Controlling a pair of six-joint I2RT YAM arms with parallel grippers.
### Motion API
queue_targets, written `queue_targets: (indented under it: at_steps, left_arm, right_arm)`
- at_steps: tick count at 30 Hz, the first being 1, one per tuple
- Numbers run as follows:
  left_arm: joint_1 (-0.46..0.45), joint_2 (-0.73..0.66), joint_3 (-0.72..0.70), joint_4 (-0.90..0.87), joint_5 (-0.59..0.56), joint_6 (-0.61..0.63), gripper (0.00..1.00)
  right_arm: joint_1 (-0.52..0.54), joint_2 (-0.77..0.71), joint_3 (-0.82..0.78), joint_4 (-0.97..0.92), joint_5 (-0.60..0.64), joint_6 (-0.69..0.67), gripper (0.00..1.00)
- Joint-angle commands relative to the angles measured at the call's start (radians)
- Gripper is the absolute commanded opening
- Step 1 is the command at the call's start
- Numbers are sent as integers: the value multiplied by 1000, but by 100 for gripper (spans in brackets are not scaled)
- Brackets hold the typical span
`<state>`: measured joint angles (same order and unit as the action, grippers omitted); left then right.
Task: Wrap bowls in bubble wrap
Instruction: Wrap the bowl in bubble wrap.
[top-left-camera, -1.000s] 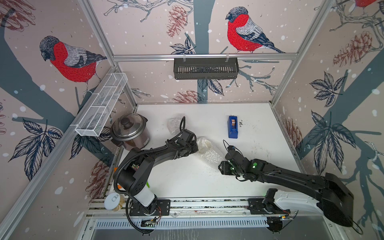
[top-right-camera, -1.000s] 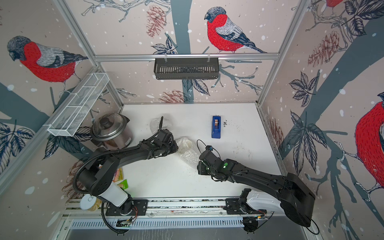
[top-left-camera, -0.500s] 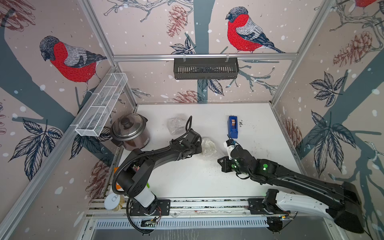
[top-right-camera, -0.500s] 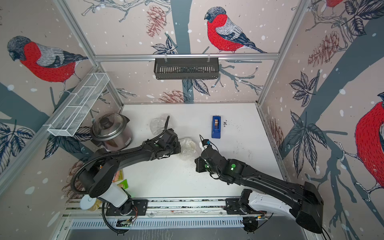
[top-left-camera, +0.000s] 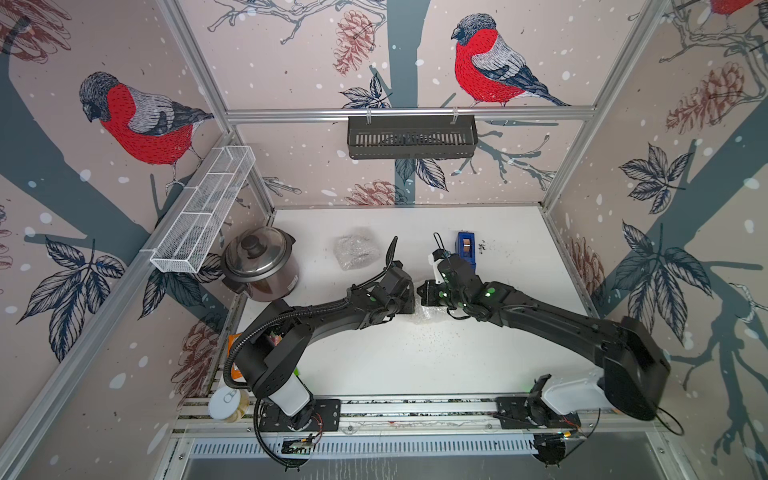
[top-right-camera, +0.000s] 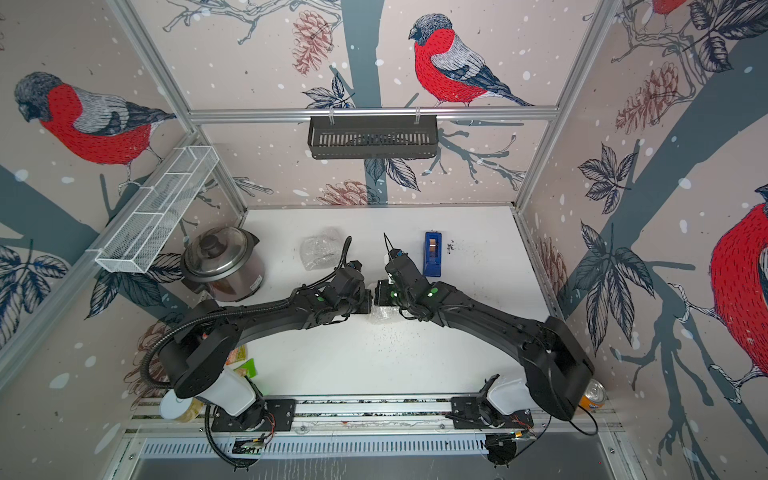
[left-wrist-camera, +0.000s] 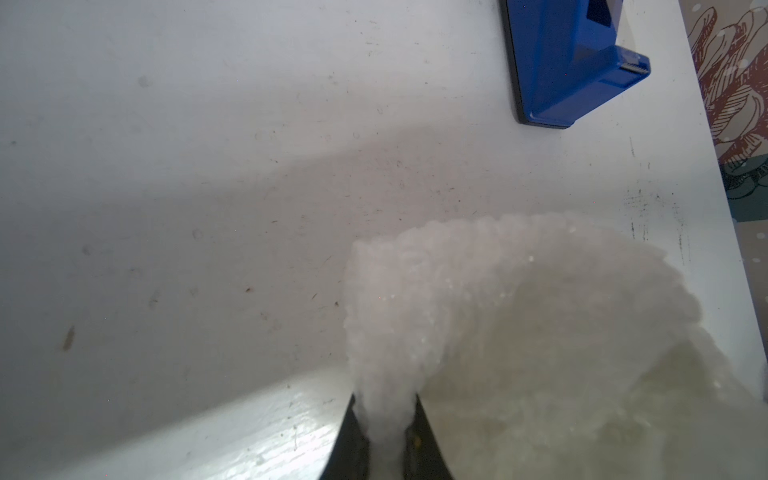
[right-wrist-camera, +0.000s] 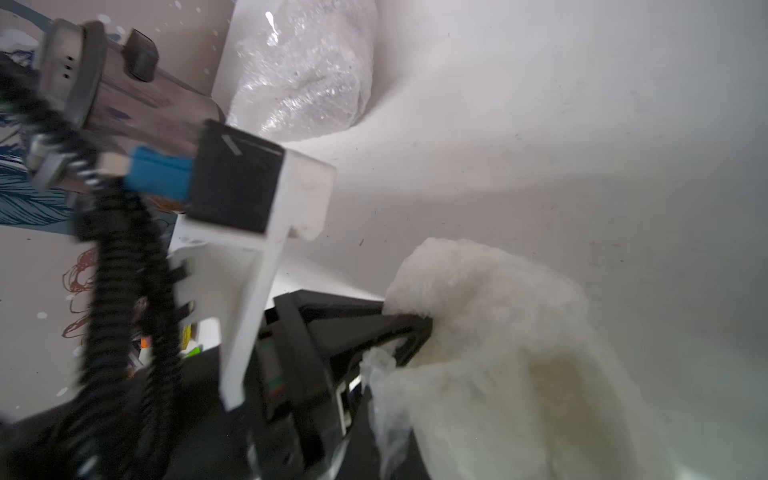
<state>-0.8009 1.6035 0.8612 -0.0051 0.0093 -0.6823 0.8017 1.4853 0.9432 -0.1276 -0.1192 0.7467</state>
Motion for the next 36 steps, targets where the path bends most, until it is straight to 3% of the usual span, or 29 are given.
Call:
queue_targets:
  at_steps: [1,7,14,23,30,36]
  left_arm:
    - [-6,-3,-5,43,53,18,9]
    - [-5,13,2,23,75,23,14]
    - [33,-39,-7,-53,92,-39,56]
    - [49,-139,-45,-62,179,-69,79]
    - [57,-90,-37,-48,183,-56,77]
    - [132,-38,-36,12,232,-59,55]
  right_arm:
    - [-22,80,7,115,-59,-29,0]
    - [-35,177,-23,135,-107,-25,0]
    - [-54,175,-37,144,-149,-10,0]
    - [-82,207,-18,151,-205,6,0]
    - [-108,233,-15,165,-257,25,0]
    - [-108,220,-15,161,-266,25,0]
